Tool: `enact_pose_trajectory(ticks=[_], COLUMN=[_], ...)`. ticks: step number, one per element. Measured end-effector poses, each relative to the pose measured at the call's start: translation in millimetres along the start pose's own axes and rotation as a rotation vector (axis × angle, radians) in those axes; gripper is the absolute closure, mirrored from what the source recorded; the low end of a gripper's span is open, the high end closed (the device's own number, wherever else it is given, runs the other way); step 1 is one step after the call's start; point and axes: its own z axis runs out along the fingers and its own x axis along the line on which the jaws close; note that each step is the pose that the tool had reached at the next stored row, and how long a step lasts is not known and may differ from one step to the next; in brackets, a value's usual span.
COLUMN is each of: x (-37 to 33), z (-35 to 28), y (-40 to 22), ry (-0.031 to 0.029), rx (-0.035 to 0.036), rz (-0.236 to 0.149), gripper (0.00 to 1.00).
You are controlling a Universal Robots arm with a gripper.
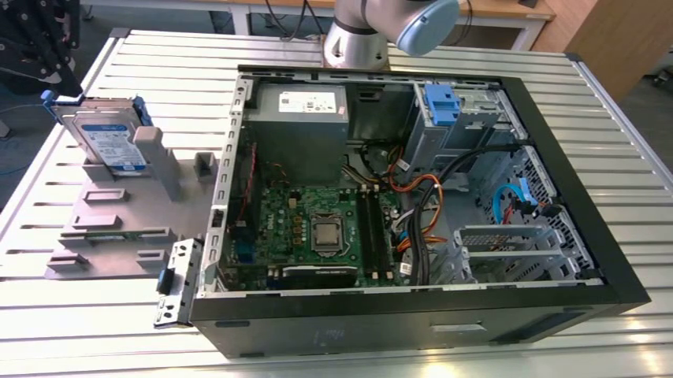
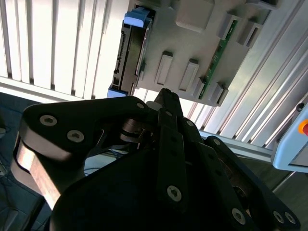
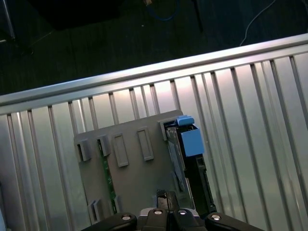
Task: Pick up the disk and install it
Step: 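Pick up the disk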
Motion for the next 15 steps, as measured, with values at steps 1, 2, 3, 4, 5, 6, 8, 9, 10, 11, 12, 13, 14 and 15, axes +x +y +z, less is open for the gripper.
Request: enact_pose_trajectory(ticks=[1,2,3,4,5,6,8,9,10,11,12,13,14,15], x=[0.0,0.0,0.0,0.0,0.0,0.0,0.0,0.0,0.0,0.0,0.0,0.0,0.0,0.0], z=[0.0,0.0,0.0,0.0,0.0,0.0,0.0,0.0,0.0,0.0,0.0,0.0,0.0,0.0], y=[0.0,0.0,0.0,0.0,0.0,0.0,0.0,0.0,0.0,0.0,0.0,0.0,0.0,0.0], ry=[0.0001,0.0001,0.0002,0.0002,0.0003,0.0003,0.0004,0.0005,0.0005,0.0006,0.0007,0.0007,0.0008,0.0009], rx=[0.0000,0.0000,-0.0001,0.0000,-0.0001,-0.0001,-0.0001,-0.0001,-0.0001,-0.0001,-0.0002,-0.0002,-0.0002,-0.0002], rz=[-0.001,-0.002,-0.003,-0.004,-0.005,-0.007,-0.009,-0.011,-0.012,-0.014,-0.016,-0.018,-0.020,-0.022], gripper=[0.89,0.89,0.89,0.89,0.89,0.89,0.89,0.89,0.89,0.89,0.89,0.89,0.89,0.89])
